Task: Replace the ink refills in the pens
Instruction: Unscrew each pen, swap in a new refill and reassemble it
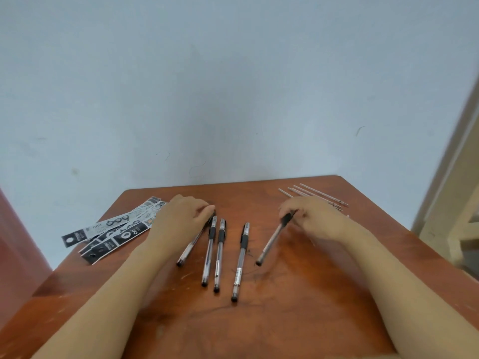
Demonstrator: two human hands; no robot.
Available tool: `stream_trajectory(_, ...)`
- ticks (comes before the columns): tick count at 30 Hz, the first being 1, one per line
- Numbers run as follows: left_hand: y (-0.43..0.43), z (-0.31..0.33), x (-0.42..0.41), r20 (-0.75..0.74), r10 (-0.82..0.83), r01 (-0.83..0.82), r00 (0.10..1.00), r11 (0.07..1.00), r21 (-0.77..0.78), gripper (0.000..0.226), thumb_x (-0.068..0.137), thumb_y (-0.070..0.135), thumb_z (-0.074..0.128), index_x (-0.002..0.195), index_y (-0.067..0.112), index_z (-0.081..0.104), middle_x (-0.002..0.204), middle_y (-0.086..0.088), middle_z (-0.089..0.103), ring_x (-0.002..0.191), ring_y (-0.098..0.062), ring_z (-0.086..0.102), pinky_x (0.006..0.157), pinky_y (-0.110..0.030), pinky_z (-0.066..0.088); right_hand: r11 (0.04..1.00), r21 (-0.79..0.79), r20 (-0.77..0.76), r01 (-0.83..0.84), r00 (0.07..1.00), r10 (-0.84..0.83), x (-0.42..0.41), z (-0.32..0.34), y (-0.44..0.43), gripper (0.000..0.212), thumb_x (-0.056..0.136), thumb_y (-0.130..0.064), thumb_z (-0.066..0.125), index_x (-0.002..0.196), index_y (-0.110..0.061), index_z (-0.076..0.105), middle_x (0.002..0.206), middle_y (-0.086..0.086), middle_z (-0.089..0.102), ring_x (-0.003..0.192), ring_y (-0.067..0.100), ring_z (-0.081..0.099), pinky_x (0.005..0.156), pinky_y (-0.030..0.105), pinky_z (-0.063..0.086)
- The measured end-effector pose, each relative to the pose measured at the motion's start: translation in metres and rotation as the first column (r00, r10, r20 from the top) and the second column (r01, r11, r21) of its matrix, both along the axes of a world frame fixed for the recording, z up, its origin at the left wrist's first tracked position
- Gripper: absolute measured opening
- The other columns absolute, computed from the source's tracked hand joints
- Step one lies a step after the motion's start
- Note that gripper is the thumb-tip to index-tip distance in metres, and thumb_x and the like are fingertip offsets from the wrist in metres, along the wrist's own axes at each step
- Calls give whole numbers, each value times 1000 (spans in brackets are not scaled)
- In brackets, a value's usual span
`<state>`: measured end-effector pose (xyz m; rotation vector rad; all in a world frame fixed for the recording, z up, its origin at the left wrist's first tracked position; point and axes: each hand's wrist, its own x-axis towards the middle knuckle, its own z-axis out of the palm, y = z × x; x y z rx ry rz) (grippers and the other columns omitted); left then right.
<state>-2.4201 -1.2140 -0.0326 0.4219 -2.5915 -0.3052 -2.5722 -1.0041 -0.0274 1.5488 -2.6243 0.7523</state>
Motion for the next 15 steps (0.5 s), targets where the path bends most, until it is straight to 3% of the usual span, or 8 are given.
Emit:
stream_trajectory(3, -10, -6, 0, 57, 9, -9, 998, 1000, 3, 44, 91, 25, 41, 48, 28, 34, 53, 8, 40, 69, -19, 45, 63, -34, 39, 985, 133, 14, -107, 994, 106, 9, -3, -8, 36, 82, 9, 46, 99, -12, 69, 117, 4, 63, 112, 18, 54, 93, 21, 38)
stream_trajectory(5, -11, -7, 1, 76, 8, -10, 997, 999, 30, 45, 91, 21, 40, 47, 28, 38, 54, 6, 43, 70, -20, 45, 61, -33, 37, 975, 170, 24, -140, 990, 138, 14, -5, -14, 32, 85, 4, 49, 100, -16, 69, 121, 1, 60, 110, 15, 52, 94, 22, 38)
stream_trajectory(7, -14, -10, 0, 95, 46, -51, 994, 998, 45, 34, 93, 22, 38, 69, 15, 62, 76, -4, 61, 85, -22, 51, 73, -36, 42, 968, 198, 22, -155, 988, 153, 17, -7, -17, 30, 87, 1, 50, 100, -19, 68, 125, -2, 55, 112, 14, 48, 89, 19, 32)
stream_trajectory(8, -15, -11, 0, 102, 64, -69, 993, 996, 47, 32, 93, 22, 38, 85, 7, 65, 89, -8, 65, 93, -23, 52, 80, -36, 42, 968, 198, 32, -154, 988, 150, 18, -8, -18, 31, 87, 0, 49, 99, -21, 68, 127, -2, 53, 114, 14, 46, 89, 19, 30)
stream_trajectory(11, -16, -14, -2, 131, 49, -55, 990, 998, 39, 31, 94, 19, 37, 100, 1, 62, 103, -13, 65, 99, -23, 53, 85, -33, 40, 975, 163, 69, -153, 987, 143, 21, -11, -20, 34, 88, 0, 46, 101, -23, 68, 133, -3, 45, 121, 14, 41, 94, 21, 30)
stream_trajectory(15, -17, -16, -2, 179, 33, -41, 983, 998, 40, 30, 94, 18, 39, 113, 14, 62, 114, -4, 63, 103, -17, 55, 89, -29, 42, 979, 133, 100, -153, 985, 140, 25, -13, -23, 34, 88, -3, 49, 106, -26, 66, 133, -3, 43, 114, 11, 41, 97, 21, 31)
